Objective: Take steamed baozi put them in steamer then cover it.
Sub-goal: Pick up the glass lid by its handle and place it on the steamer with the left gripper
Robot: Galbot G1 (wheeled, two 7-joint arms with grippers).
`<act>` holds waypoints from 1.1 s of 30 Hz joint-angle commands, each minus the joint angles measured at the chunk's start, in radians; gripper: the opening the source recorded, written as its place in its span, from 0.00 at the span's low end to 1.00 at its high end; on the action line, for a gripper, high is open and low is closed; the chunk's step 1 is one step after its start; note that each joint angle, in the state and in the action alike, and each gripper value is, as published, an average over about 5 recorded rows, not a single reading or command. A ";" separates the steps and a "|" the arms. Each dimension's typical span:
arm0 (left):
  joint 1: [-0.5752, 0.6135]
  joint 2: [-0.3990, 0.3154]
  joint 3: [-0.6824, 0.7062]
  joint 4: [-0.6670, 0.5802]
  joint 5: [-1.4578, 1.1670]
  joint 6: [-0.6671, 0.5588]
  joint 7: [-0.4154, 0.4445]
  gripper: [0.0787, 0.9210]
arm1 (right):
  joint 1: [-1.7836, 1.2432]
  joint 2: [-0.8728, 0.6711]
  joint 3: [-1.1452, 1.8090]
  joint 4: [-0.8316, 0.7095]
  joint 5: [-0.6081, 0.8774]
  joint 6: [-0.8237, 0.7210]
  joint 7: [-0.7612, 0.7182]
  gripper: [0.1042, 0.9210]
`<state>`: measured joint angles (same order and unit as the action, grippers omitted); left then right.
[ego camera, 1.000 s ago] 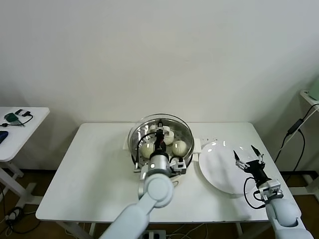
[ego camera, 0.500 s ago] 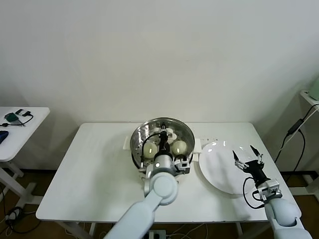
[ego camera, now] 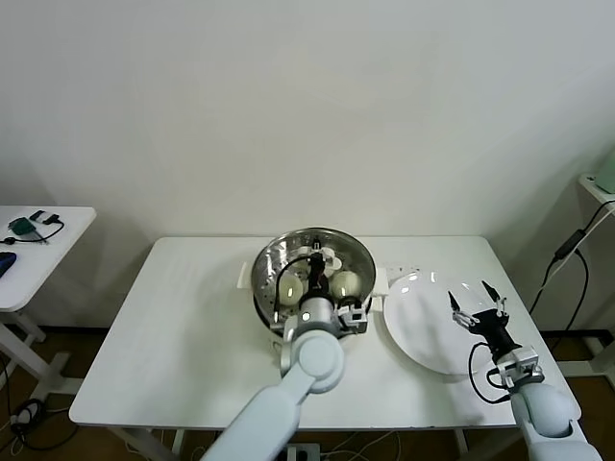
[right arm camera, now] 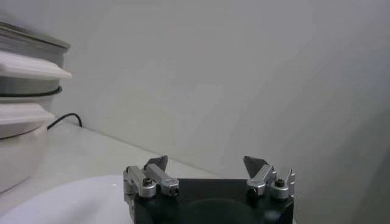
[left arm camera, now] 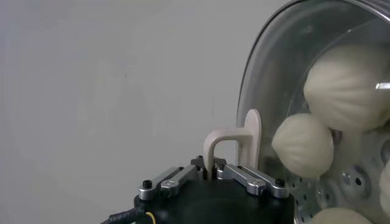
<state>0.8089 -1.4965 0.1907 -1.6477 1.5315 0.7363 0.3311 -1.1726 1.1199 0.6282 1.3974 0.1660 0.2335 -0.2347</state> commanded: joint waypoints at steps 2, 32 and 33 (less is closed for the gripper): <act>0.011 0.006 -0.012 -0.009 -0.008 0.049 0.001 0.09 | 0.003 0.003 -0.002 -0.004 -0.003 0.001 -0.005 0.88; 0.008 0.033 0.007 -0.005 -0.050 0.049 -0.028 0.09 | -0.004 0.017 0.011 -0.005 -0.025 0.011 -0.024 0.88; 0.006 0.037 0.007 -0.013 -0.052 0.049 -0.027 0.09 | -0.004 0.016 0.012 -0.005 -0.025 0.010 -0.025 0.88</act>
<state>0.8170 -1.4706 0.1968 -1.6403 1.4963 0.7360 0.2895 -1.1755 1.1378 0.6372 1.3908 0.1414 0.2457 -0.2586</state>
